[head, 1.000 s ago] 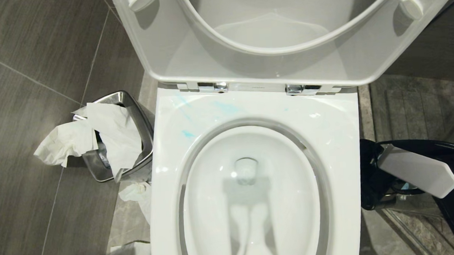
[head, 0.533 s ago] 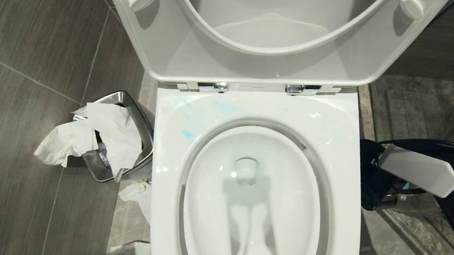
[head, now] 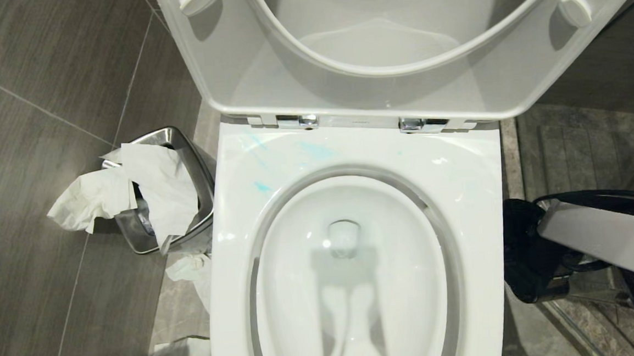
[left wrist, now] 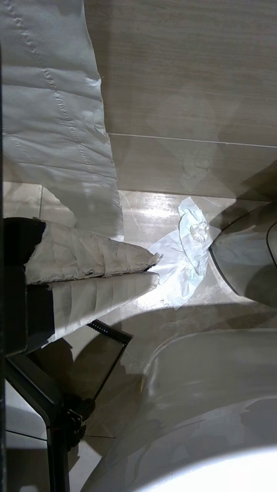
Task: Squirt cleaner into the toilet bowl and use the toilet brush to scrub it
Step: Pour in the cleaning agent
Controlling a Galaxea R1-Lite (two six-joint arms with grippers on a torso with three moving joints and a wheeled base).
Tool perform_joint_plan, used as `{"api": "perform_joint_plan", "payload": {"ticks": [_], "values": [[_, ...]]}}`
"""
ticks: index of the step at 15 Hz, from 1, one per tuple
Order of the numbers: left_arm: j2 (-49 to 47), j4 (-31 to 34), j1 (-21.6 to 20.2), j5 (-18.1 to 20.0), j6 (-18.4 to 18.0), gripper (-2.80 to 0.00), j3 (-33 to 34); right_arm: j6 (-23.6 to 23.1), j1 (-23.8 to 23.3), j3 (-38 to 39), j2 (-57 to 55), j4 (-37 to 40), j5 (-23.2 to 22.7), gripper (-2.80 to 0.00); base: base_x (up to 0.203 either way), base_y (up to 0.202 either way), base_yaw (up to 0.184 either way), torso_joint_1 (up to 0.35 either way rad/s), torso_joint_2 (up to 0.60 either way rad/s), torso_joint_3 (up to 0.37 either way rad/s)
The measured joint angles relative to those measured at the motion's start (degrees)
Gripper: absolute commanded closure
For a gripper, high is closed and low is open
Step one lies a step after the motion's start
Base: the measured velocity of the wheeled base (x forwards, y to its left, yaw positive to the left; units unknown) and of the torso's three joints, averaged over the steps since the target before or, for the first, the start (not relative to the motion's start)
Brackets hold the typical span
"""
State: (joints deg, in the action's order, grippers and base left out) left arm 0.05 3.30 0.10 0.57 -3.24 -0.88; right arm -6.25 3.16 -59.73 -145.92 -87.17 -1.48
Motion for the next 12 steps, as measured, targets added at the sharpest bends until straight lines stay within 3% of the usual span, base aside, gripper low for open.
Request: {"api": "perform_joint_plan", "payload": {"ticks": [7,12], "values": [[0.0,0.03,0.0,-0.03,0.03,0.0,0.0,0.33,0.0,16.78,8.35,-0.01,-0.56,-2.8,0.0,0.0,0.0,0.0,0.0,0.0],[0.0,0.02,0.0,-0.02,0.02,0.0,0.0,-0.18,-0.07,10.5,6.29,0.01,0.31,-2.8,0.0,0.0,0.0,0.0,0.0,0.0]]}}
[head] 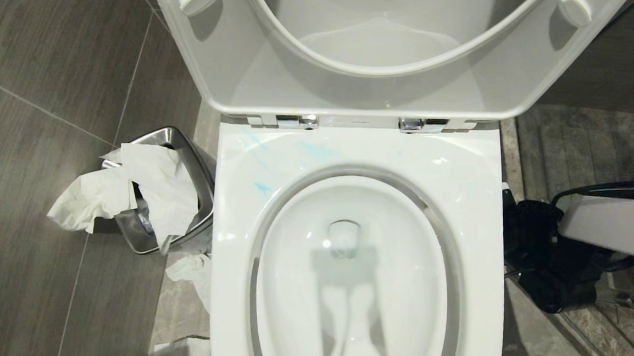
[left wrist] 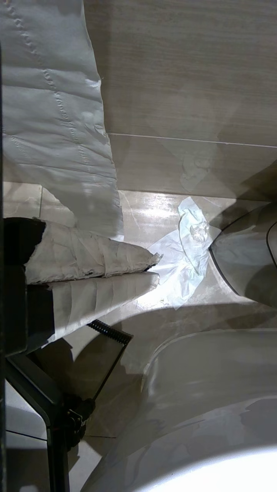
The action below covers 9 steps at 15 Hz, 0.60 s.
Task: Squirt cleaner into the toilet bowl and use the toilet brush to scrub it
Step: Pour in the cleaning agent
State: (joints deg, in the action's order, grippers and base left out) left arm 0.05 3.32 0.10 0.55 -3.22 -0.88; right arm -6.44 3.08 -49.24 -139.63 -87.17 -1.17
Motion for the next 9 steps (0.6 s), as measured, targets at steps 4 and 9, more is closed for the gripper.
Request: {"api": "perform_joint_plan", "payload": {"ticks": [4,9], "values": [[0.0,0.0,0.0,-0.02,-0.03,0.0,0.0,-0.88,0.07,-4.62,-1.12,0.04,1.79,-2.8,0.0,0.0,0.0,0.0,0.0,0.0],[0.0,-0.01,0.0,0.0,-0.01,0.0,0.0,-2.77,0.72,-15.25,-4.83,0.04,2.21,-2.8,0.0,0.0,0.0,0.0,0.0,0.0]]}}
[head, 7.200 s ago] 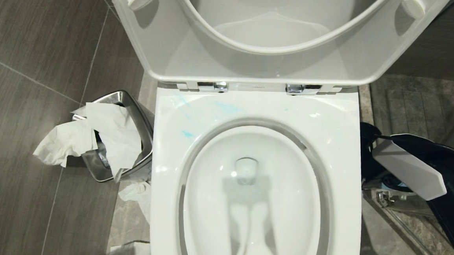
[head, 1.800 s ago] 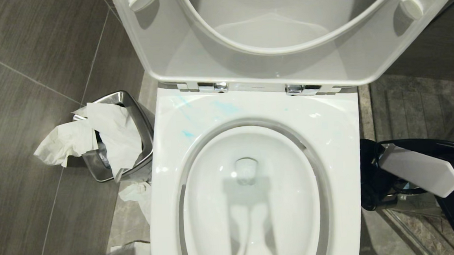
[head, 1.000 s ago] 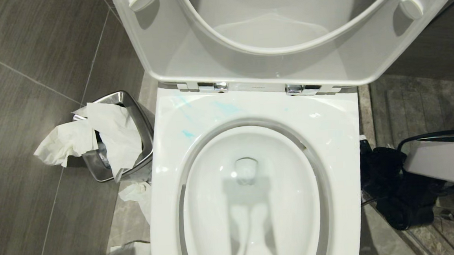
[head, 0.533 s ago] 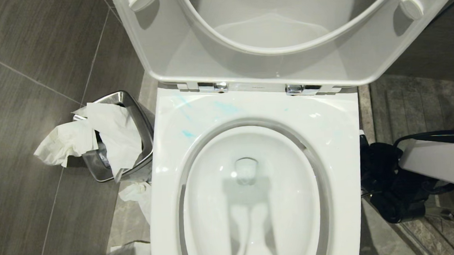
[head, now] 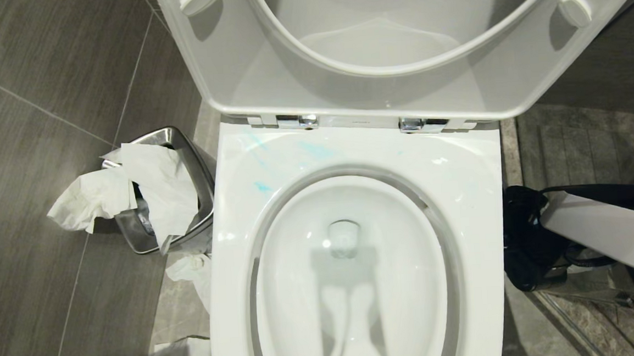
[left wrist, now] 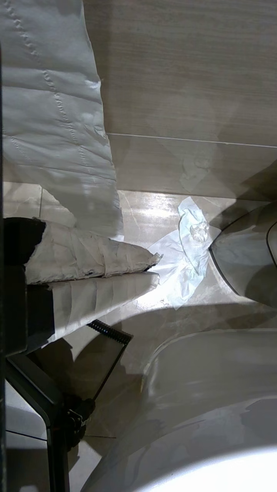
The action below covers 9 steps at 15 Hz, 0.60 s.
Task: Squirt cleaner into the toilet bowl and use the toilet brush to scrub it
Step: Pour in the cleaning agent
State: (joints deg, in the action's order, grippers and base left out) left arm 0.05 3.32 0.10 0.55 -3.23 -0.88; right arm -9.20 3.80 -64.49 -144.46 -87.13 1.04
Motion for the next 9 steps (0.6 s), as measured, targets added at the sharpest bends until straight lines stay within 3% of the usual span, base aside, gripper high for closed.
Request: {"api": "perform_joint_plan", "payload": {"ticks": [9], "values": [[0.0,0.01,0.0,0.0,0.01,0.0,0.0,-3.83,0.51,-11.88,-4.98,0.0,0.19,-2.8,0.0,0.0,0.0,0.0,0.0,0.0]]}}
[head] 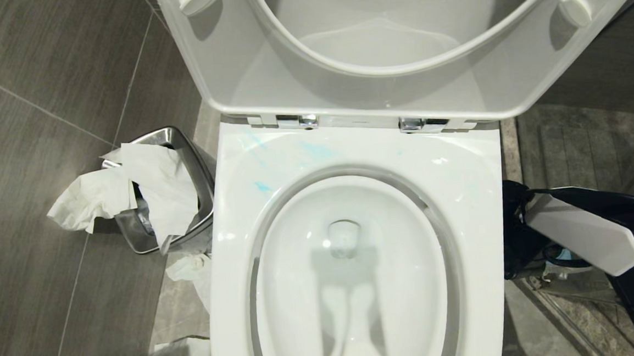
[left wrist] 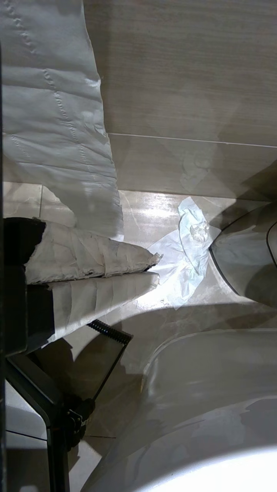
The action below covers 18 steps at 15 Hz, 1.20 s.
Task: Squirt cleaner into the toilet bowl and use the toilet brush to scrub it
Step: Pour in the cleaning agent
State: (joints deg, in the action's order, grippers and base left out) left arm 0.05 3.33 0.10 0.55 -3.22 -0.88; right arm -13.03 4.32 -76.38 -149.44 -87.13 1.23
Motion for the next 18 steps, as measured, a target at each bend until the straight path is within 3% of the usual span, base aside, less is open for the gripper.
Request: {"api": "perform_joint_plan", "payload": {"ticks": [18], "values": [[0.0,0.0,0.0,0.0,0.01,0.0,0.0,-2.97,0.0,-17.3,-6.94,-0.02,-0.04,-2.8,0.0,0.0,0.0,0.0,0.0,0.0]]}}
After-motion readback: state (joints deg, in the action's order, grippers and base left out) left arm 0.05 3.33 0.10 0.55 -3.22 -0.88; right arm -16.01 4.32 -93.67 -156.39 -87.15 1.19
